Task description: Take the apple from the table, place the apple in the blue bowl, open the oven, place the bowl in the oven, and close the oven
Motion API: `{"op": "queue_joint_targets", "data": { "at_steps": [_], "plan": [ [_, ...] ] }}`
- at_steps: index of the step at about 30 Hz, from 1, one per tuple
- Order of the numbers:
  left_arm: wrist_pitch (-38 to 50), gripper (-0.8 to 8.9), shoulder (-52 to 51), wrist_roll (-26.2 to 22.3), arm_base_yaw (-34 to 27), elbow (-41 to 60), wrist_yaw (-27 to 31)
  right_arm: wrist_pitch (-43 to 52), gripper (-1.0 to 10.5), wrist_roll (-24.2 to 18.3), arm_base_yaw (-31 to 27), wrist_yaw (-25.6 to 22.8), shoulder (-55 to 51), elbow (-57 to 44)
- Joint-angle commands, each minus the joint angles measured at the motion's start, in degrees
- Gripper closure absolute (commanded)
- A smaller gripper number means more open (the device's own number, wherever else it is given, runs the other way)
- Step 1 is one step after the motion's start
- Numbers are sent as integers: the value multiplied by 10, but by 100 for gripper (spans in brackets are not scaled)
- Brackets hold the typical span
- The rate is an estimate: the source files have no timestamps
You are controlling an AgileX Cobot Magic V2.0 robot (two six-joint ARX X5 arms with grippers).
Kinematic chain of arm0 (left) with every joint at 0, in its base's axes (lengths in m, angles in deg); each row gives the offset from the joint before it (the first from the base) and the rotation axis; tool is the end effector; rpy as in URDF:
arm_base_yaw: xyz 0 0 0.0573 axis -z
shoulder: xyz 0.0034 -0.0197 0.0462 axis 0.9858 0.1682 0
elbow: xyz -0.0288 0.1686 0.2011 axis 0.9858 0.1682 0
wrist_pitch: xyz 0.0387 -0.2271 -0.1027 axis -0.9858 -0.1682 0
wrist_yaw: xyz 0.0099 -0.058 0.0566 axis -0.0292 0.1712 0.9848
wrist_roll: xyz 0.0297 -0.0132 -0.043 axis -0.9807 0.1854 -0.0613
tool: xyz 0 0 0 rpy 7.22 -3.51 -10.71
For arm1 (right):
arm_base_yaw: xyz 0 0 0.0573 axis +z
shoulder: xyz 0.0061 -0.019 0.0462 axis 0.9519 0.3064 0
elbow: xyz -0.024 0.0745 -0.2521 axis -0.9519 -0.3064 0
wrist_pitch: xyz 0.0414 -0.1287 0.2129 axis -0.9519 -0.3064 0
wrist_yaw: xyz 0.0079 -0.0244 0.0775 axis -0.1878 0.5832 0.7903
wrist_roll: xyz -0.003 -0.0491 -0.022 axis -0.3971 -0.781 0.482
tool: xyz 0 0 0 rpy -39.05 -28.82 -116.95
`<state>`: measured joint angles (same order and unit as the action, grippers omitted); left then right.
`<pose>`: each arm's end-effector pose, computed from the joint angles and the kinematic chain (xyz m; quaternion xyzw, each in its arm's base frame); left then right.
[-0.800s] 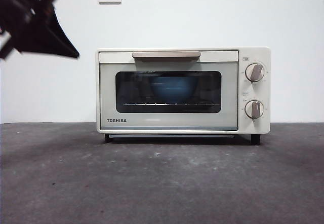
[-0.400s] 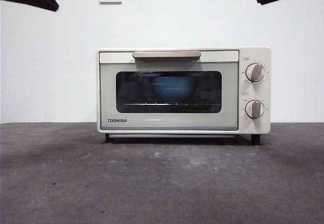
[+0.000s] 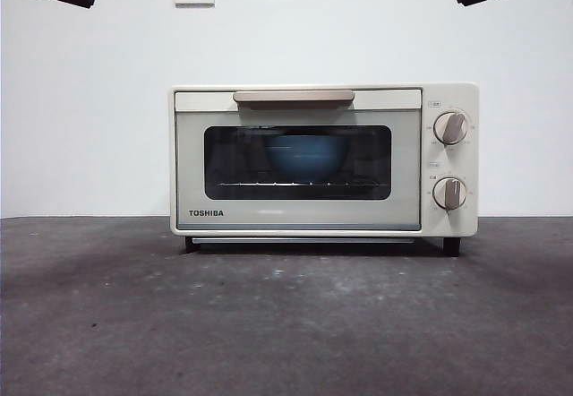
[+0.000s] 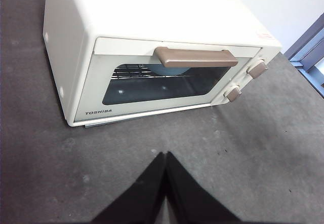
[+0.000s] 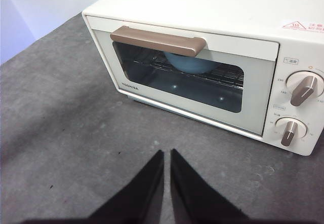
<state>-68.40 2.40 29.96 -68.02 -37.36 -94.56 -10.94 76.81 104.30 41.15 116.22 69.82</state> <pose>0.1843 -0.0529 0.3221 -0.1307 0.2372 -0.2894 0.9181 0.1405 0.0900 0.3017 0.0573 0.1950 0.2786 0.9387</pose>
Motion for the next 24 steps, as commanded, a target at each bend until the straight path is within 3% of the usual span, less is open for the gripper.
{"op": "queue_joint_targets", "data": {
  "at_steps": [1, 8, 11, 15, 19, 24],
  "plan": [
    [6, 806, 3, -3, 2, -9, 2, 7, 941, -3, 3, -1, 2, 3],
    [9, 806, 3, -5, 2, -9, 2, 7, 941, -3, 3, -1, 2, 3],
    [14, 806, 3, -63, 0, -9, 2, 7, 941, -3, 3, -1, 2, 3],
    [11, 806, -10, -84, -7, -8, 31, 8, 941, -3, 3, -1, 2, 3],
    [12, 806, -57, -129, -43, 2, 92, 8, 941, -3, 3, -1, 2, 3],
    [52, 806, -172, -151, -120, 71, 94, 10, 941, -3, 3, -1, 2, 3]
  ]
}}
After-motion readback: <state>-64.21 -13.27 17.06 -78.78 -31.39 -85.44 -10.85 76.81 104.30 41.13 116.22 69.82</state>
